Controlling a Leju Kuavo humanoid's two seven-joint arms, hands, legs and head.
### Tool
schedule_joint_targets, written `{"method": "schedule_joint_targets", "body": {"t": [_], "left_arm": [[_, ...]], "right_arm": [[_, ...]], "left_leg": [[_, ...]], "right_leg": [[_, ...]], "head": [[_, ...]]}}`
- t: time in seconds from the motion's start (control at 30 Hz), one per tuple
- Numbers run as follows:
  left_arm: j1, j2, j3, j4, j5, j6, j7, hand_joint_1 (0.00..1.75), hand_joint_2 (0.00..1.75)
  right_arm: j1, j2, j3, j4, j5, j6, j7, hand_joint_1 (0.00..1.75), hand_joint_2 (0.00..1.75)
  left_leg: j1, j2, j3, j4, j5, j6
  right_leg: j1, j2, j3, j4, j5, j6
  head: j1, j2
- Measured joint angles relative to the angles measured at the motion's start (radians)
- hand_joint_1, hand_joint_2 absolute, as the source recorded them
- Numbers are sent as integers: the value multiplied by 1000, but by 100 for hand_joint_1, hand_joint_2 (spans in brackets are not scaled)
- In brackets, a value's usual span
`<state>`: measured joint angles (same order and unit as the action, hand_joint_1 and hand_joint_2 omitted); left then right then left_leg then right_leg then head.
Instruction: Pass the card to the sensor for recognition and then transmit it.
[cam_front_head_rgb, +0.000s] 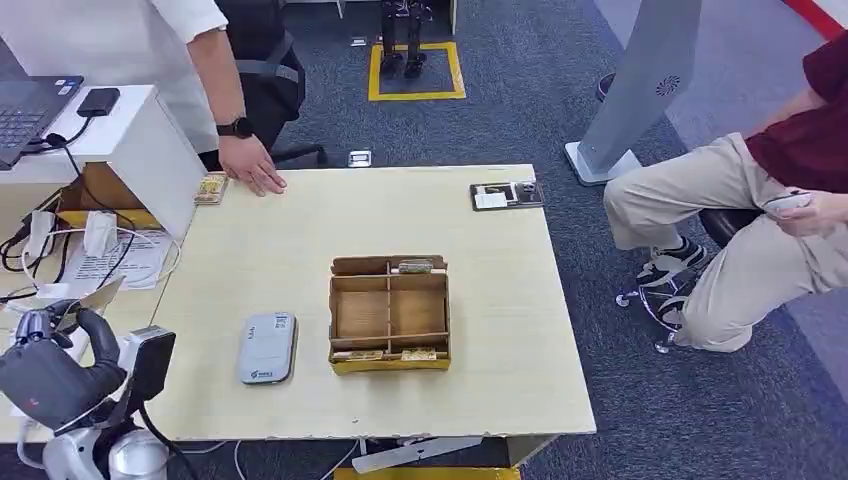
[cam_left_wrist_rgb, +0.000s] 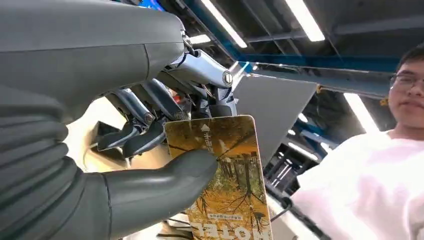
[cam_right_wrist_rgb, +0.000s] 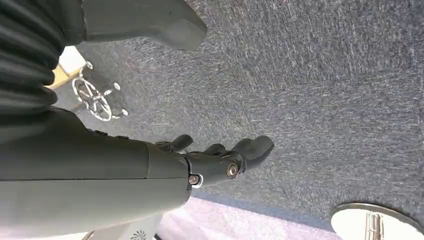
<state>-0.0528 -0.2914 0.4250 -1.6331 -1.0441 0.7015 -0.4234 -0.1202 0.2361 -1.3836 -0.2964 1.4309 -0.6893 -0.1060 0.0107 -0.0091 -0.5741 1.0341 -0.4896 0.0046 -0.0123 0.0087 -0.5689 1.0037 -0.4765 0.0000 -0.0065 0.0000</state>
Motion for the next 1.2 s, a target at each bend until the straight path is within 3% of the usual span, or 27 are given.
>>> {"method": "schedule_joint_targets", "body": {"t": [0.23,0.67,1.2], "left_arm": [[1,0,5,32,-27,0,16,175,175],[6,-2,5,85,-45,0,-49,175,175],[13,-5,5,132,-90,0,-43,175,175]], "right_arm": [[0,0,0,-1,-4,0,0,0,175],[0,-1,0,-2,-7,0,-5,0,175],[0,-1,-1,-2,-4,0,-11,0,175]], "left_leg": [[0,0,0,0,0,0],[0,0,0,0,0,0],[0,0,0,0,0,0]], "right_leg": [[0,0,0,0,0,0],[0,0,0,0,0,0],[0,0,0,0,0,0]], "head": [[0,0],[0,0],[0,0]]}}
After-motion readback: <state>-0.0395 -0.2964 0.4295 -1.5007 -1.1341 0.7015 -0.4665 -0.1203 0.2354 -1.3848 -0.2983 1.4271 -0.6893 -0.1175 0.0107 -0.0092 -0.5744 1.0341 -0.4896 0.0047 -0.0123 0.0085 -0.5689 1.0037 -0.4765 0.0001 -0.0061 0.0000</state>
